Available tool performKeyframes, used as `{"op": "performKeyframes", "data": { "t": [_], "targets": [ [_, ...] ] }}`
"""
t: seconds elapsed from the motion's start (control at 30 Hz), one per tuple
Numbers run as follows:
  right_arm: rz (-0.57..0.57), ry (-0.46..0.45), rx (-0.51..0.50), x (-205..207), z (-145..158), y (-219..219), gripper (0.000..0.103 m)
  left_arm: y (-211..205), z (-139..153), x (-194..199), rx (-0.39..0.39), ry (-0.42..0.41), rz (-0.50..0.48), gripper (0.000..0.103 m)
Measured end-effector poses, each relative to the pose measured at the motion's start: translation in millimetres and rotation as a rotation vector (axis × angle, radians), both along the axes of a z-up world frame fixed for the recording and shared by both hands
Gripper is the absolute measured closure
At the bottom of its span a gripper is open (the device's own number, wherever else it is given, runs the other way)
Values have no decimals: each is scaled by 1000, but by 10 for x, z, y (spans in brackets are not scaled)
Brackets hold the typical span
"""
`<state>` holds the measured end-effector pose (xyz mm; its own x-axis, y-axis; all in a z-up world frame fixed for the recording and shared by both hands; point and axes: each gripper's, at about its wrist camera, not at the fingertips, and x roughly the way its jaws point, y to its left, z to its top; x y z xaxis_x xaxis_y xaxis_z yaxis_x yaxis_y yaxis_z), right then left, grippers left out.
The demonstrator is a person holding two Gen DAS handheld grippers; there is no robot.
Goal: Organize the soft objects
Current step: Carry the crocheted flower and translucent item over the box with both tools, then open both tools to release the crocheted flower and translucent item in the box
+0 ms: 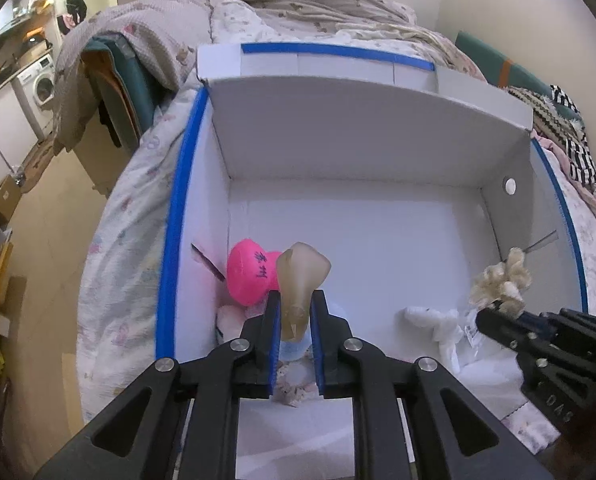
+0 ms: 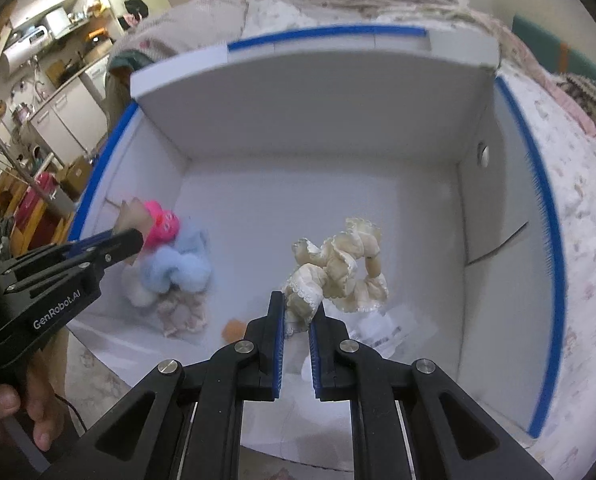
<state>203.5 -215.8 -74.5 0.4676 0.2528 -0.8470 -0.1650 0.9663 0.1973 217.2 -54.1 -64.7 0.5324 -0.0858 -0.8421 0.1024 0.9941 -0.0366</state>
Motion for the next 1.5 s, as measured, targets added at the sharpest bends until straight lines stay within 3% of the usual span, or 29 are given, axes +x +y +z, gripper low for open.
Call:
{"op": "performKeyframes", "data": {
  "t": [0.53, 0.6, 0.73, 0.8, 0.83, 1.0, 1.1, 1.17, 1.3, 1.5],
  "targets": [
    [-50, 125, -4, 55, -251, -91, 90, -93, -126, 38, 13, 24, -33, 85],
    [-52, 126, 5, 57, -263, -93, 90, -98, -134, 40, 19, 26, -30, 78],
    [-55, 133, 34, 73, -258, -99, 90, -127, -93, 12, 47, -4, -29, 71],
    [-53, 122, 49, 60, -212, -143, 89, -150, -64, -6, 58, -19, -34, 55],
    [-54, 117, 49, 54, -199, -170, 89, -158, -52, -11, 67, -27, -32, 52],
    [-77, 109, 58, 64, -174, -211, 84, -149, 39, -34, 87, -53, -25, 50],
    [-105, 103, 57, 64, -156, -255, 66, -134, 118, -75, 99, -85, -13, 44],
    [-117, 94, 76, 69, -129, -282, 38, -131, 155, -84, 116, -102, -4, 40],
    [-147, 90, 88, 85, -112, -314, 33, -97, 238, -142, 153, -139, 14, 35],
    [-195, 78, 93, 2, -80, -344, 7, 1, 309, -256, 144, -142, 27, 34]
  ]
}}
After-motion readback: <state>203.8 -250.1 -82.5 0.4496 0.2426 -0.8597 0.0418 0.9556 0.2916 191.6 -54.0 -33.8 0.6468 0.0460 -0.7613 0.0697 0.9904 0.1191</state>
